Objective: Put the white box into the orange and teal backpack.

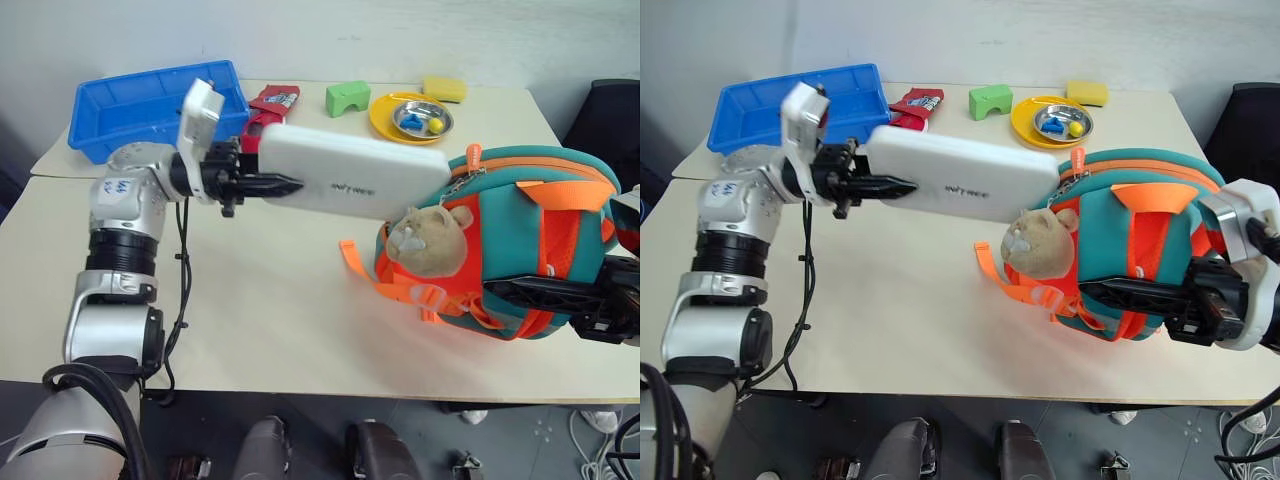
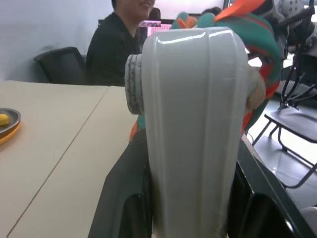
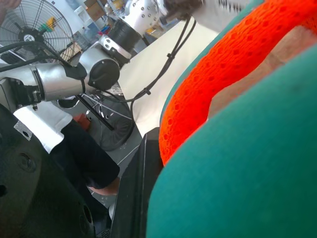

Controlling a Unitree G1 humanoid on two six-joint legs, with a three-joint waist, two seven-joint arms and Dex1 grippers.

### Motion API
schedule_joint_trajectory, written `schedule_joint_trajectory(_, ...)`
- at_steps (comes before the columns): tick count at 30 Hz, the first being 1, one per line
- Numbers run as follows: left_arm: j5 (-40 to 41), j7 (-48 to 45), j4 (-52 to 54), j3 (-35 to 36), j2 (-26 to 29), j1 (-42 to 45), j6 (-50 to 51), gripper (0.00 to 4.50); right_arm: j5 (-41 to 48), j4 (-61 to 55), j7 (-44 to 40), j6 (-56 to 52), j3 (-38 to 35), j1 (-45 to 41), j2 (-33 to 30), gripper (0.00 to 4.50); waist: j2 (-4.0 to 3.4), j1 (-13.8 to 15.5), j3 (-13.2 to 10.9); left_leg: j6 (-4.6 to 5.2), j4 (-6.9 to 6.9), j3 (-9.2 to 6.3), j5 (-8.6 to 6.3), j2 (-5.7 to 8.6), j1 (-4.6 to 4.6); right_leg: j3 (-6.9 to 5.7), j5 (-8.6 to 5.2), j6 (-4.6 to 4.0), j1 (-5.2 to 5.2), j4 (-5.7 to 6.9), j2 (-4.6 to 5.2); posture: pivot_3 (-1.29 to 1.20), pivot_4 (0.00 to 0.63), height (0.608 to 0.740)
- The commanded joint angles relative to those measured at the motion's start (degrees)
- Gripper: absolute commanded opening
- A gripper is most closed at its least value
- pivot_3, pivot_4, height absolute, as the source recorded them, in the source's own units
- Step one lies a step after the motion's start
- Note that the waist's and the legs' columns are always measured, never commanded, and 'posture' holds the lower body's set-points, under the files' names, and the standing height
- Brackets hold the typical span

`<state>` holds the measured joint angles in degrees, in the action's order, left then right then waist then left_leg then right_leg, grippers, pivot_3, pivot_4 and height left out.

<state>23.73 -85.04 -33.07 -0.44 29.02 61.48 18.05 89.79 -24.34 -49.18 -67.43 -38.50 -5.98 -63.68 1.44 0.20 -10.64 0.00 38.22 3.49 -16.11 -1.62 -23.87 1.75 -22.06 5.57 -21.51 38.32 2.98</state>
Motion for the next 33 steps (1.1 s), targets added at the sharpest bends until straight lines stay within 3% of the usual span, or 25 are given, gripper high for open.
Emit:
schedule_joint_trajectory(1,-3.2,1.1,3.1,-3.0,-2.7,0.9,-4.7,1.3,2.2,-1.5,-0.3,1.6,-0.2,-1.2,-0.8,0.01,0.0,0.0,0.0,0.01,0.01,0.0,0.0,0.01,-0.01,0.0,0.0,0.0,0.0,0.0,0.0,0.0,0.15,0.74)
schedule_joint_trajectory(11,-8.1,8.1,3.1,-8.0,-13.6,2.3,-8.9,1.3,0.6,-2.9,1.9,5.5,6.4,-5.3,1.8,0.01,0.0,-0.2,0.0,0.01,-0.01,0.01,0.0,-0.03,0.0,0.04,0.0,0.0,-0.02,0.0,-0.1,0.0,0.15,0.74)
schedule_joint_trajectory(19,-14.3,23.9,0.2,-11.8,-26.0,2.8,-6.7,1.3,-3.1,-4.3,5.7,9.2,9.9,-5.7,5.5,0.01,0.0,0.0,0.0,0.01,0.05,-0.01,0.0,-0.01,-0.07,0.06,0.02,0.03,-0.03,0.01,-0.09,0.0,0.15,0.74)
schedule_joint_trajectory(20,-14.4,25.0,-0.3,-11.3,-26.3,2.9,-6.1,1.86,-3.1,-4.5,6.0,9.3,9.8,-5.4,5.7,0.0,0.0,0.0,0.0,0.01,0.05,-0.01,0.0,-0.01,-0.06,0.06,0.02,0.03,-0.04,0.02,-0.1,0.0,0.15,0.74)
schedule_joint_trajectory(22,-14.0,24.6,0.9,-10.4,-24.7,2.3,-4.9,2.16,-2.8,-5.3,6.4,9.6,9.1,-4.2,6.0,0.0,0.0,-0.2,0.0,0.0,0.04,-0.01,0.01,-0.03,-0.05,0.06,0.02,0.03,-0.04,0.04,-0.13,0.0,0.15,0.74)
schedule_joint_trajectory(30,-6.4,14.5,12.6,-5.1,-8.7,-3.0,4.9,4.48,-3.0,-7.5,7.8,11.7,7.3,1.2,7.3,0.0,-0.02,-1.4,0.0,-0.13,-0.25,-0.06,0.08,-0.15,0.35,0.35,-0.01,-0.04,-0.01,0.23,-0.42,0.0,0.15,0.74)
schedule_joint_trajectory(33,1.8,8.1,20.2,-1.8,-2.0,-4.3,14.9,4.48,-2.8,-8.4,8.5,12.5,7.1,2.5,7.9,0.0,-0.01,-1.5,0.0,-0.14,-0.23,-0.1,0.08,-0.13,0.31,0.32,-0.01,-0.04,0.02,0.24,-0.35,0.0,0.15,0.74)
